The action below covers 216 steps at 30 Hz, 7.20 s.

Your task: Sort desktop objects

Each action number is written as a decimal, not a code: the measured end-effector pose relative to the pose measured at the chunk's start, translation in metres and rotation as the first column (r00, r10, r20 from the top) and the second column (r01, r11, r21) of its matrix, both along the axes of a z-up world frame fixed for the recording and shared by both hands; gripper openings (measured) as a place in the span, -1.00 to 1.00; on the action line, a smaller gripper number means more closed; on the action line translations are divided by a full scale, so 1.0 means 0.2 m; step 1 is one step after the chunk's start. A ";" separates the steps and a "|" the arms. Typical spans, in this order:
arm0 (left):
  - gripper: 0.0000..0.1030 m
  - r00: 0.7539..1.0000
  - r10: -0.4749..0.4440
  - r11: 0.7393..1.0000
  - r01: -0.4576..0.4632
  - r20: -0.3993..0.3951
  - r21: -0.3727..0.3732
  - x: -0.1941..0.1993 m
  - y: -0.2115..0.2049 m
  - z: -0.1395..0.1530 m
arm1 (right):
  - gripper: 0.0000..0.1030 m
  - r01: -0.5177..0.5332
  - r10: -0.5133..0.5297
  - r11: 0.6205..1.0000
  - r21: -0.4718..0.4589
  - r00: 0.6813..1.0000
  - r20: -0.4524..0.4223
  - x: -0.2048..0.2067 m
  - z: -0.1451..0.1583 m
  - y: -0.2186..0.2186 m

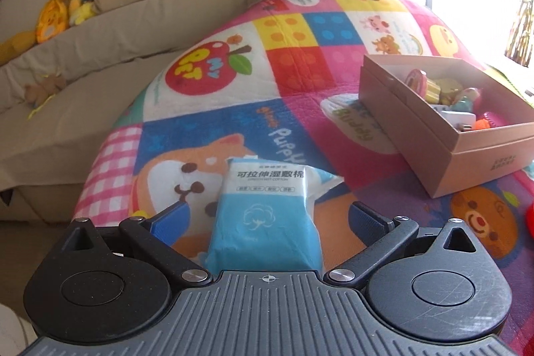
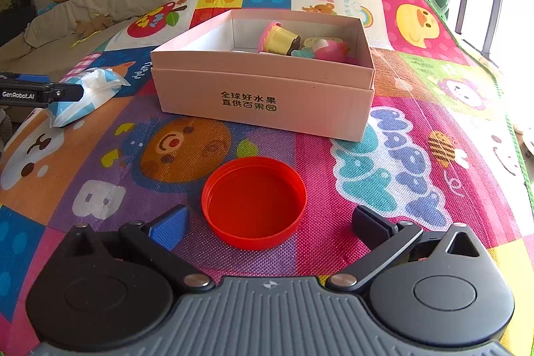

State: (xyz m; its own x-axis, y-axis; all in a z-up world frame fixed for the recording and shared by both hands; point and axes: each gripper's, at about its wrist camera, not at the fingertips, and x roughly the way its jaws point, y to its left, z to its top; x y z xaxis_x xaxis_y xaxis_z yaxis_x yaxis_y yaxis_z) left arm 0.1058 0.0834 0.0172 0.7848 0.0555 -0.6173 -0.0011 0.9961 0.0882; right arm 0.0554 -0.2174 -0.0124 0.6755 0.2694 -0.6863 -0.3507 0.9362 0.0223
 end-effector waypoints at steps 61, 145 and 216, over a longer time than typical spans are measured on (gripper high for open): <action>0.88 0.982 -0.148 0.985 0.157 0.121 -0.065 -0.08 -0.53 0.05 | 0.25 -0.021 0.004 0.992 0.122 0.991 0.137 0.53 0.52 -0.06; 1.00 0.997 0.021 0.996 -0.027 -0.069 -0.086 -0.28 -0.45 -0.13 | 1.00 0.104 -0.104 0.995 0.009 0.993 0.061 0.09 -0.02 0.00; 1.00 0.997 0.025 0.996 -0.031 -0.068 -0.081 -0.28 -0.46 -0.13 | 1.00 0.103 -0.104 0.995 0.008 0.993 0.062 0.09 -0.02 0.00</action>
